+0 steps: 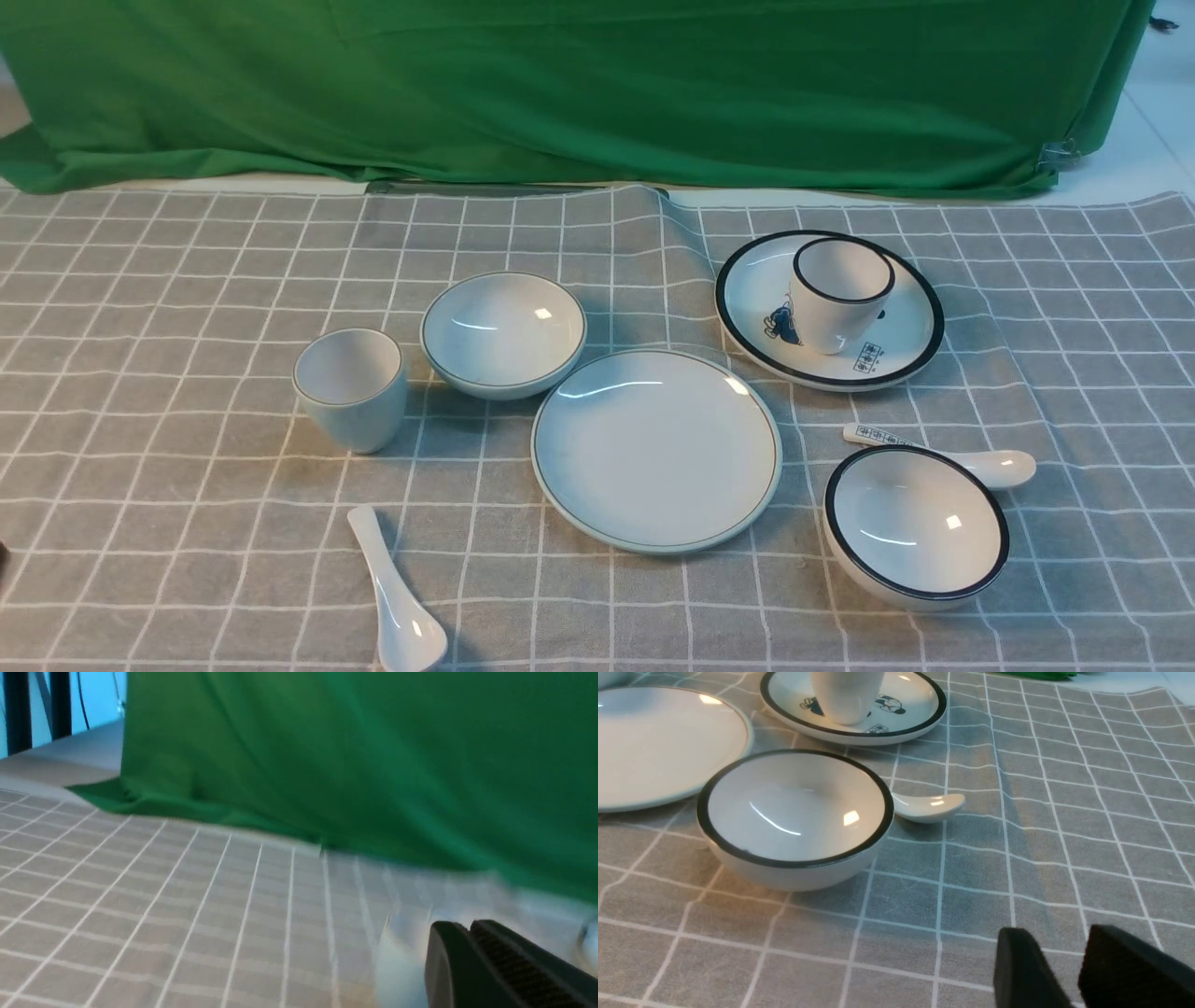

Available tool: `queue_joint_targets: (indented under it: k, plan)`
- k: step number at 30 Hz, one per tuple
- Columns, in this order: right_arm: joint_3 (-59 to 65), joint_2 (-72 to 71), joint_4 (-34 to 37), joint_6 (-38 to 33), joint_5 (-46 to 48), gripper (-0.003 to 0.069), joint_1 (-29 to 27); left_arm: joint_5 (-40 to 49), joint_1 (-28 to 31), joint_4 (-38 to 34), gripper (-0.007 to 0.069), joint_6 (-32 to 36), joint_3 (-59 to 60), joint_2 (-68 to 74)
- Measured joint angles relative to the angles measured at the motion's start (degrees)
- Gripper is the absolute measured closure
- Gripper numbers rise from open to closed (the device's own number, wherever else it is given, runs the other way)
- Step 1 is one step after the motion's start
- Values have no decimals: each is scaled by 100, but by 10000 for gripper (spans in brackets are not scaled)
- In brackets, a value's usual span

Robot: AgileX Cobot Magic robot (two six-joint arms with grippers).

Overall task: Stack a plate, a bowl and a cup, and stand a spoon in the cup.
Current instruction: Use the left arm to grab a blue rice bowl

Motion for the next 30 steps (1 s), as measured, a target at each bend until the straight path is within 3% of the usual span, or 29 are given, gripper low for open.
queue_joint_targets:
  k: [3, 8, 13, 17, 21, 23, 25, 26, 27, 29, 30]
  plan:
    - [0, 0, 0, 0, 0, 417, 0, -774, 0, -437, 607, -472, 0, 0]
    - [0, 0, 0, 0, -37, 417, 0, -1929, 0, -500, 607, -957, 0, 0]
    - [0, 0, 0, 0, -249, 417, 0, -3193, 0, -524, 607, -1888, 0, 0]
    - [0, 0, 347, 322, -642, 417, 6, -3058, 0, -603, 607, -2172, -565, 249]
    - [0, 0, 1318, 1788, -1716, 417, 19, -1164, 0, -156, 607, -2255, -2305, 1303]
    - [0, 0, 1538, 2562, -2265, 417, 19, 516, 0, 410, 607, -2214, -3533, 2203]
    - [0, 0, 1604, 2829, -2545, 417, 23, 2227, 0, 625, 607, -1883, -4675, 3154]
    - [0, 0, 1605, 2855, -2591, 417, 23, 2395, 0, 636, 607, -1831, -4892, 3254]
    - [0, 0, 1621, 2893, -2737, 417, 23, 3676, 0, 713, 607, -1419, -5596, 4048]
    - [0, -5, 1634, 2943, -2958, 417, 23, 5034, 0, 727, 607, -997, -6536, 5160]
    - [0, 0, 1643, 2955, -2973, 417, 23, 5108, 0, 721, 607, -966, -6597, 5244]
